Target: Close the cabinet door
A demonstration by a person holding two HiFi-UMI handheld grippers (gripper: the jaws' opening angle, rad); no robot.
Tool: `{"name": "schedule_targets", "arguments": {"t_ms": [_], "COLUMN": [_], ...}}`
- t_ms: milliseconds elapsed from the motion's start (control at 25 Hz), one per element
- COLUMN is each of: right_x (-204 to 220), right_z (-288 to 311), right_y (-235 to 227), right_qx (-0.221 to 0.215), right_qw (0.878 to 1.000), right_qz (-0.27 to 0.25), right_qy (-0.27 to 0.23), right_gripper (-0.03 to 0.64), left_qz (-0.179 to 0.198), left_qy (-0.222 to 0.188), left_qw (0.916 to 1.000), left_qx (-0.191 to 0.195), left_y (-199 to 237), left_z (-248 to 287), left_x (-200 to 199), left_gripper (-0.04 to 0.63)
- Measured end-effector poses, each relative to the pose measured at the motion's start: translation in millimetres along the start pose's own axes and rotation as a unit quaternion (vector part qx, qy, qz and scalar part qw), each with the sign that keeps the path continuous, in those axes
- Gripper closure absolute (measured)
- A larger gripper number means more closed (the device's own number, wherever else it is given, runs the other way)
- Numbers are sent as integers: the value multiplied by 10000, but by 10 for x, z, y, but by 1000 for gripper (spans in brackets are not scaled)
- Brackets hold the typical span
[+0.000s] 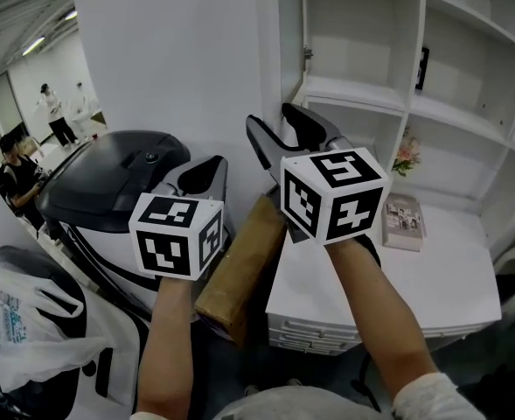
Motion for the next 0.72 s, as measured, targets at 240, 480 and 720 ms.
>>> {"name": "schedule_targets", "arguments": {"t_ms": [240,480,720], "right_x": [-4,-1,-22], "right_z": [-21,-55,-135], "right_y": [-22,-57,-151], "right_qx": [122,178,284], "right_qw": [9999,9996,9991], "right_qz": [111,221,308], "right_qy": [29,48,29], "right_gripper": [398,400,411], "left_qz": [41,92,147], "left_qy": [-66,-122,-156], "left_qw": [9997,9985,9960], "left_qx": [219,526,873], "left_y": [47,45,-27], "left_z": [37,98,194], "left_x": [-33,-40,-56], "left_gripper": [595,595,595]}}
Point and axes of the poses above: the fingertips, and each gripper's own axes: z forward along the fingers, y to its left, x out of its underside, the point moved 4 cm from there along -z, backward along the fingers, and after that the axes turned 14 degrees about x, right-handed, at the moved point
